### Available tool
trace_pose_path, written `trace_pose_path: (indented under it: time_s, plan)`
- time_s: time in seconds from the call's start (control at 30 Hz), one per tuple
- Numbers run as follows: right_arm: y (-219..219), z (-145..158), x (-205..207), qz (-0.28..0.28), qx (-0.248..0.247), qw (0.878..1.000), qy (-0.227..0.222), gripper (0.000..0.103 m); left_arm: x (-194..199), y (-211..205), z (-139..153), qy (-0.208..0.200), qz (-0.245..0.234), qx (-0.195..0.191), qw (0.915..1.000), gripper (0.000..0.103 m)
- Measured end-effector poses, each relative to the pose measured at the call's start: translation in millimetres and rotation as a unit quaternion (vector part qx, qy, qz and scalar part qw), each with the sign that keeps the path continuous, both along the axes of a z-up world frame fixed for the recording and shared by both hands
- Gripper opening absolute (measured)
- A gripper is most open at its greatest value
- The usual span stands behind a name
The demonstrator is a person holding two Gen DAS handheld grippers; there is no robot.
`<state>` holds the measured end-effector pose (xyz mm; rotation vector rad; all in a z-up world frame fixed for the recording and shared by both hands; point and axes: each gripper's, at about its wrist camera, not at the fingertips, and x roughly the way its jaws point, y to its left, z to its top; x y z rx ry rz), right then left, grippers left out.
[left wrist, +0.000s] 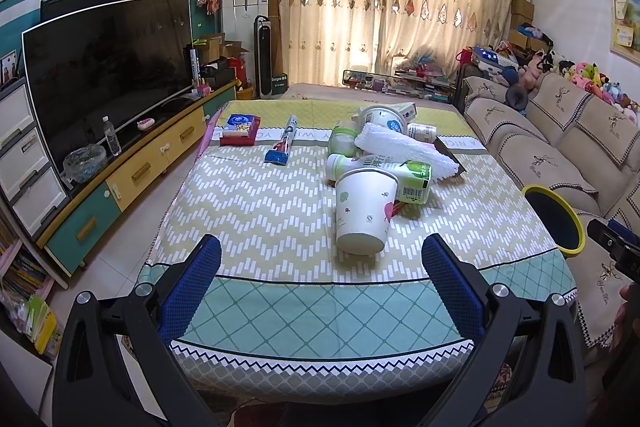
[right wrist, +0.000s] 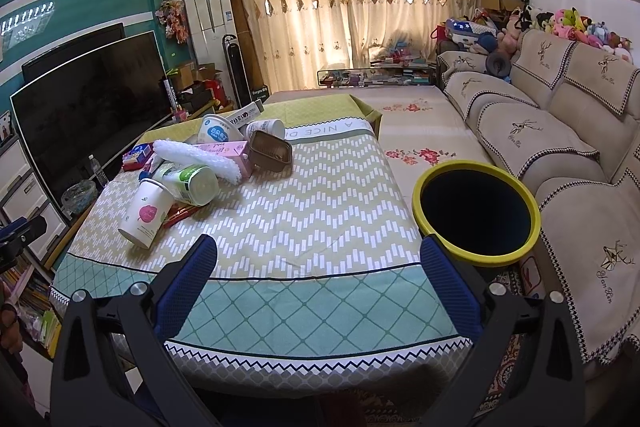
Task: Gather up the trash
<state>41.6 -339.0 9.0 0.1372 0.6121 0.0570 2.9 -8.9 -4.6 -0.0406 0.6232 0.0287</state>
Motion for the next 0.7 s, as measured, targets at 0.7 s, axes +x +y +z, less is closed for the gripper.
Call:
trace_pose_path:
  time_s: [0.7]
  plan:
    - [0.2,-2.8,0.5,-0.001,0.002,1.000,0.002,0.097,2.2,-2.0,-2.5,0.005,-0.001,0.000,1.0000,0.099]
